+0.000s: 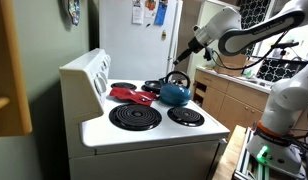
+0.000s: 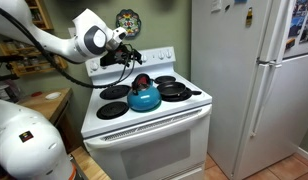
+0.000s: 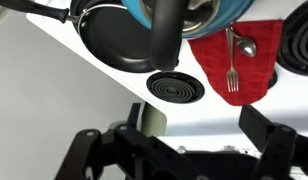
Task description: Put the green pot holder on the stove and then put the blue kettle on the green pot holder
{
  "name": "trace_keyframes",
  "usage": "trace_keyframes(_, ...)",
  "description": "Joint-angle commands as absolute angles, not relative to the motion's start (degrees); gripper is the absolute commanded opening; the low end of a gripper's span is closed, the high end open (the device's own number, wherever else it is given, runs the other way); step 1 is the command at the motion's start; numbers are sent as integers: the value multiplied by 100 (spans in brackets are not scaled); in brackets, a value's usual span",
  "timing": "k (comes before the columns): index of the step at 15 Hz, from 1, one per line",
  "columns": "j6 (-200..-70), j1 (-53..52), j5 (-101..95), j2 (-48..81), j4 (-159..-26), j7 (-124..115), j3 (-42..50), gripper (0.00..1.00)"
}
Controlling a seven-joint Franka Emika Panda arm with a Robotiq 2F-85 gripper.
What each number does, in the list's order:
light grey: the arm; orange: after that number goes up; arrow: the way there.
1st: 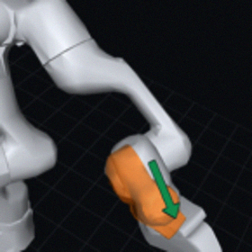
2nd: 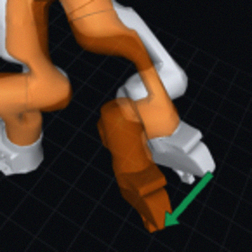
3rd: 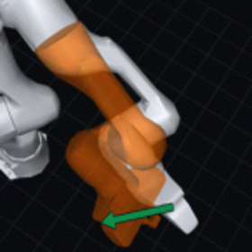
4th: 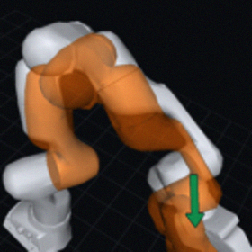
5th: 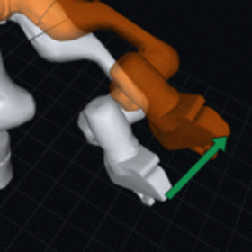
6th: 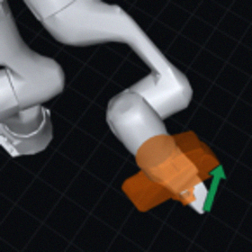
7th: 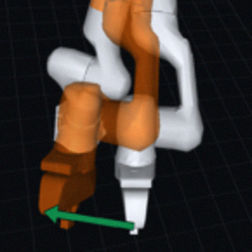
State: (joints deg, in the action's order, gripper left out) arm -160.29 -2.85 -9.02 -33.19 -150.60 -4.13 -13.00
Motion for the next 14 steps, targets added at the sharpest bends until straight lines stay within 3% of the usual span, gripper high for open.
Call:
trace_keyframes(1,-15463,-679,-138,-3348,-14682,-836,-1109,100)
trace_keyframes(14,-13666,-986,1115,-3293,-14251,-1289,-966,100)
